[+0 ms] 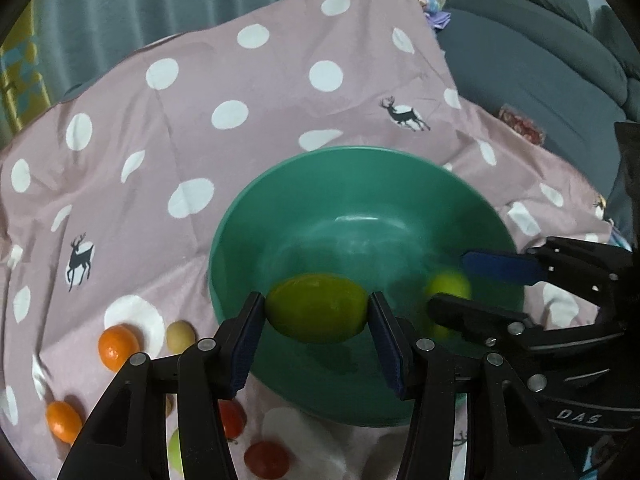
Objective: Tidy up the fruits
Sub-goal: 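Carry both green tomatoes over the teal bowl and open both grippers, then grasp another green tomato with the left gripper while the right gripper grasps one too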
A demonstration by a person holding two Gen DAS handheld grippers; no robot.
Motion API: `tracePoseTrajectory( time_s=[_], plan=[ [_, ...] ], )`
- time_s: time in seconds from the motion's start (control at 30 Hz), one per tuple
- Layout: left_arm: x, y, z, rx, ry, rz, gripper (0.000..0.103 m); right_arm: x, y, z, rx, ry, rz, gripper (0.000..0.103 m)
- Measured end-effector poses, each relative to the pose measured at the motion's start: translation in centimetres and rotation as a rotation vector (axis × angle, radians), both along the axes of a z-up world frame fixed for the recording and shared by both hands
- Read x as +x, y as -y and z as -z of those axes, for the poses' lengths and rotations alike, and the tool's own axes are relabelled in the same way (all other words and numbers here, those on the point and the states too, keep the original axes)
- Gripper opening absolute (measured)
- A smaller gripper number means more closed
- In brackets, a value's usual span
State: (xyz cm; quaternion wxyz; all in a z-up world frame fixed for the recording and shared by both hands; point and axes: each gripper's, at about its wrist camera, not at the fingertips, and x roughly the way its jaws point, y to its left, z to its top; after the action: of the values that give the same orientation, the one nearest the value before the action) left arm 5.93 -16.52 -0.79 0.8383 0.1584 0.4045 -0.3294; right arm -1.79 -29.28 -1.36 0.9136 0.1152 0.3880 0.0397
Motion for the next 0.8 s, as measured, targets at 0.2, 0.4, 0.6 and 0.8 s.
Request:
tracePoseTrajectory(
  time_s=[0.2, 0.4, 0.6, 0.8],
  plan=[
    [0.1, -0.8, -0.8, -0.032, 0.008, -0.013, 0.066, -0.7, 0.8, -0.2, 0.026, 0.01, 0.028, 0.05],
    [0.2, -4.9, -3.0, -0.093, 0.04, -0.085, 0.08, -2.4, 1.6, -1.2, 0.057, 0.048, 0.067, 0.055],
    [-0.1, -11.7, -4.4, -0.113, 0.05, -0.224, 0.08, -3.7, 1.4, -1.8, 0.075, 0.061, 0.072, 0.06],
    [-1.9, -15.9, -3.5, -0.036, 0.052, -0.34, 0.081, -4.4, -0.3, -2.4, 0.08, 0.066, 0.028, 0.061]
  ],
)
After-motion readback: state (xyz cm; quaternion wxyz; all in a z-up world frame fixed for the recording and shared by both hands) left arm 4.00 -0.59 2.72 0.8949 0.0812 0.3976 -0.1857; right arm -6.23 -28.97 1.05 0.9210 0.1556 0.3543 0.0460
